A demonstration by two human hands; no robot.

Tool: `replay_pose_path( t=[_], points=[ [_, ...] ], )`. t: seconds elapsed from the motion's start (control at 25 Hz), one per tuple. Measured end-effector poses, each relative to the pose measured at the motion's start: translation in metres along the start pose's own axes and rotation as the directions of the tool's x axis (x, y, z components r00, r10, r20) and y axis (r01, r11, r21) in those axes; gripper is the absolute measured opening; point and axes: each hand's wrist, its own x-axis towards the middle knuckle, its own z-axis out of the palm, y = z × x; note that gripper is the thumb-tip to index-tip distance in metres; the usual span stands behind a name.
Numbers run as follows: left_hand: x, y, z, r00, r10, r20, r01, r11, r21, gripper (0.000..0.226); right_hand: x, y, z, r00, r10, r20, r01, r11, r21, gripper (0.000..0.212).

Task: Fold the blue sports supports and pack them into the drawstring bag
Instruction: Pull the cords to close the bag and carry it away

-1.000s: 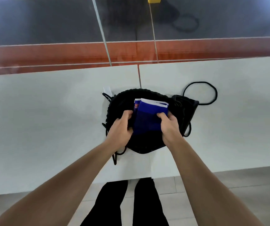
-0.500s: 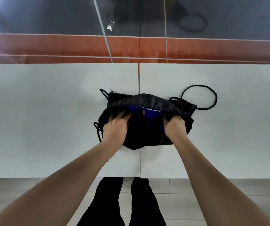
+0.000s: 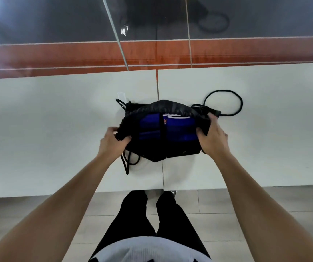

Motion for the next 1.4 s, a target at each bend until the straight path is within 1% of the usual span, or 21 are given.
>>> replay_pose_path(
  t=[0.04, 0.08, 0.16, 0.28, 0.4, 0.48, 0.56, 0.64, 0.68, 0.72, 0.76, 0.8, 0.88, 0.92, 1.0, 1.08, 1.16, 1.24, 1.32, 1.36, 1.4],
  points=[
    [-0.003, -0.003, 0.0, 0.999, -0.006, 0.04, 0.004, 0.999, 0.05, 0.045, -0.002, 0.003, 0.002, 0.999, 0.01, 0.047, -0.011, 1.0, 0.015, 0.04],
    [-0.005, -0.006, 0.0, 0.999, 0.014, 0.047, -0.019, 0.994, 0.105, 0.037, -0.006, 0.005, 0.002, 1.0, 0.008, 0.028, -0.009, 0.999, 0.04, 0.028],
    [-0.015, -0.009, -0.002, 0.998, 0.069, -0.001, -0.069, 0.988, 0.138, 0.023, -0.017, 0.012, -0.005, 0.999, 0.026, -0.042, -0.021, 0.992, 0.124, 0.02],
    [-0.033, -0.008, -0.015, 0.98, 0.15, -0.131, -0.155, 0.987, -0.03, 0.013, -0.023, 0.012, -0.027, 0.994, 0.058, -0.089, -0.034, 0.968, 0.25, 0.018],
    [-0.048, -0.002, -0.036, 0.943, 0.254, -0.215, -0.29, 0.945, -0.155, 0.015, -0.027, 0.012, -0.053, 0.991, 0.047, -0.125, -0.019, 0.975, 0.219, 0.02],
    [-0.055, -0.003, -0.048, 0.911, 0.356, -0.208, -0.377, 0.923, -0.07, 0.014, -0.031, 0.015, -0.066, 0.988, 0.021, -0.154, -0.001, 0.992, 0.125, 0.021],
    [-0.059, -0.004, -0.059, 0.873, 0.463, -0.15, -0.443, 0.884, 0.151, 0.012, -0.033, 0.021, -0.075, 0.991, 0.001, -0.137, -0.001, 1.0, 0.003, 0.019],
    [-0.063, -0.002, -0.074, 0.885, 0.461, -0.059, -0.434, 0.866, 0.248, 0.031, -0.034, 0.025, -0.087, 0.997, 0.016, -0.081, -0.014, 1.0, 0.023, 0.026],
    [-0.064, 0.0, -0.082, 0.901, 0.433, -0.019, -0.414, 0.874, 0.254, 0.045, -0.034, 0.026, -0.095, 0.998, 0.018, -0.056, -0.012, 0.994, 0.109, 0.035],
    [-0.065, 0.003, -0.091, 0.917, 0.398, 0.01, -0.389, 0.891, 0.235, 0.058, -0.034, 0.028, -0.105, 0.999, 0.008, -0.044, 0.001, 0.979, 0.206, 0.044],
    [-0.064, 0.005, -0.1, 0.93, 0.367, 0.013, -0.365, 0.918, 0.154, 0.066, -0.033, 0.031, -0.115, 0.998, -0.014, -0.061, 0.03, 0.964, 0.265, 0.049],
    [-0.061, 0.007, -0.108, 0.94, 0.339, -0.032, -0.339, 0.941, 0.018, 0.069, -0.029, 0.036, -0.126, 0.993, -0.025, -0.112, 0.054, 0.964, 0.262, 0.05],
    [-0.049, 0.005, -0.123, 0.95, 0.24, -0.201, -0.292, 0.912, -0.289, 0.068, -0.02, 0.053, -0.145, 0.969, 0.003, -0.246, 0.039, 0.986, 0.162, 0.049],
    [-0.044, 0.004, -0.129, 0.949, 0.163, -0.269, -0.262, 0.883, -0.39, 0.067, -0.014, 0.064, -0.153, 0.948, 0.044, -0.314, -0.003, 0.992, 0.13, 0.049],
    [-0.035, 0.004, -0.139, 0.936, 0.046, -0.35, -0.217, 0.856, -0.468, 0.062, -0.004, 0.081, -0.162, 0.915, 0.121, -0.385, -0.092, 0.991, 0.094, 0.048],
    [-0.028, 0.013, -0.139, 0.942, 0.033, -0.334, -0.201, 0.853, -0.482, 0.054, 0.007, 0.083, -0.158, 0.931, 0.184, -0.315, -0.182, 0.983, 0.036, 0.044],
    [-0.023, 0.028, -0.133, 0.953, 0.059, -0.297, -0.205, 0.848, -0.489, 0.05, 0.012, 0.065, -0.141, 0.965, 0.165, -0.204, -0.185, 0.979, -0.084, 0.036],
    [-0.021, 0.041, -0.124, 0.958, 0.062, -0.281, -0.207, 0.827, -0.523, 0.048, 0.006, 0.039, -0.121, 0.997, 0.012, -0.071, -0.025, 0.984, -0.175, 0.03],
    [-0.021, 0.047, -0.118, 0.961, 0.041, -0.274, -0.192, 0.81, -0.555, 0.044, -0.005, 0.019, -0.097, 0.975, -0.159, 0.154, 0.171, 0.983, -0.064, 0.053],
    [-0.02, 0.047, -0.116, 0.961, 0.029, -0.277, -0.184, 0.811, -0.555, 0.045, -0.009, 0.013, -0.085, 0.949, -0.194, 0.247, 0.202, 0.979, -0.005, 0.062],
    [-0.021, 0.046, -0.115, 0.958, 0.024, -0.285, -0.183, 0.816, -0.549, 0.046, -0.01, 0.01, -0.075, 0.933, -0.205, 0.296, 0.204, 0.978, 0.033, 0.062]
  ],
)
